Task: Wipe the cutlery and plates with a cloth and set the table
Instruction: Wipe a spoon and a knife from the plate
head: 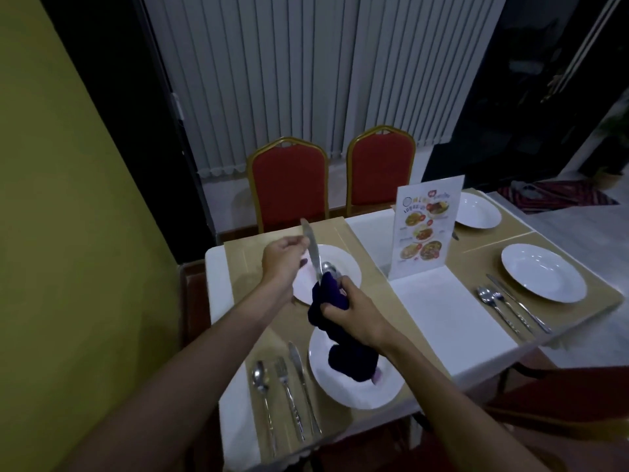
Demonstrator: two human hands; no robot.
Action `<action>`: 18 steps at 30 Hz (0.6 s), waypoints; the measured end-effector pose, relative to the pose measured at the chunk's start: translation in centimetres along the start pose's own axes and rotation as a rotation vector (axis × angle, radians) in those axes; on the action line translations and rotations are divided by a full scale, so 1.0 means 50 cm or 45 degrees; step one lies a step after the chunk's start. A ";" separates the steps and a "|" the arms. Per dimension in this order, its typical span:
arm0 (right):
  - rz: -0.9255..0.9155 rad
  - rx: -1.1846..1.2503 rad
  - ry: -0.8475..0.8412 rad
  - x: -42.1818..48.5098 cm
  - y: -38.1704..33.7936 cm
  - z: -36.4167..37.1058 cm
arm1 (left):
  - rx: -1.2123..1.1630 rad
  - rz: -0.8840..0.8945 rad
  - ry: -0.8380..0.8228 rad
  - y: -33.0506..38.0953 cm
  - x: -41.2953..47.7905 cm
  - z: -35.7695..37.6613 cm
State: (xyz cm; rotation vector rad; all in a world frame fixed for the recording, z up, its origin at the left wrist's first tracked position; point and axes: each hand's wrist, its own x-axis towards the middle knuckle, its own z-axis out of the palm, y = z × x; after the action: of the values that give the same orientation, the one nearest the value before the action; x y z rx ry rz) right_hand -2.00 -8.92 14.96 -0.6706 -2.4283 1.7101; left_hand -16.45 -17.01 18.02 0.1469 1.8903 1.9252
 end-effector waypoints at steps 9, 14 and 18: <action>0.137 -0.286 -0.121 0.214 0.008 0.038 | 0.078 0.481 0.128 0.044 0.239 -0.119; 0.238 -0.254 0.093 0.333 0.039 0.045 | 1.075 0.968 -0.362 -0.105 0.389 -0.201; 0.286 -0.193 0.147 0.408 0.046 0.048 | 1.642 1.263 -0.905 -0.262 0.448 -0.243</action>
State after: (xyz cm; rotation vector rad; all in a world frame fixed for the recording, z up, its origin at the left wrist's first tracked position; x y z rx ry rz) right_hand -20.42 -2.14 8.50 -1.0668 -2.4997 1.5180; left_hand -38.06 -20.21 -0.49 2.0753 2.2729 0.4100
